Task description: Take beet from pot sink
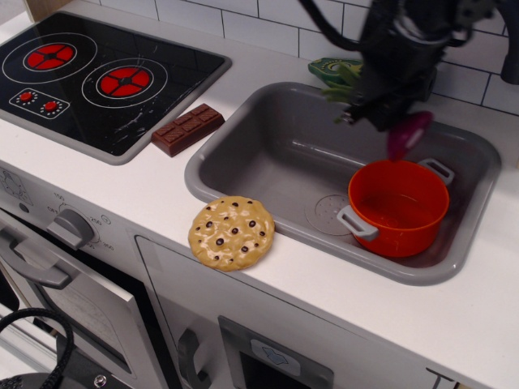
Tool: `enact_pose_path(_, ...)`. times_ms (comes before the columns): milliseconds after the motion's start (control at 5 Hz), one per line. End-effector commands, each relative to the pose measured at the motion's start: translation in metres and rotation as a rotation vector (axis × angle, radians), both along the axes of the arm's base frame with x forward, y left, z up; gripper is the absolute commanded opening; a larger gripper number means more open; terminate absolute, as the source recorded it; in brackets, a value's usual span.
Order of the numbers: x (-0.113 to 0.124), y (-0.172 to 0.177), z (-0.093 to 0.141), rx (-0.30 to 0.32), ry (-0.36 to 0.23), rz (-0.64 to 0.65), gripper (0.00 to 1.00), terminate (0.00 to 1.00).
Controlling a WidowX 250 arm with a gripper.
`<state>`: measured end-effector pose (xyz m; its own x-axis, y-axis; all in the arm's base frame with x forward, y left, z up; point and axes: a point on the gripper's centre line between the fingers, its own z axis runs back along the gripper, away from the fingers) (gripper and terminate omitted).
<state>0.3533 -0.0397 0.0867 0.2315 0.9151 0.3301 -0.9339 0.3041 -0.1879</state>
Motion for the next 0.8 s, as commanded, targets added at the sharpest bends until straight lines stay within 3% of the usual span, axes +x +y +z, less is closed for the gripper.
enact_pose_path(0,0.015,0.057,0.012,0.036,-0.061,0.049,0.00,0.00)
enact_pose_path(600,0.023,0.092,-0.029,0.189,-0.047,0.052,0.00,0.00)
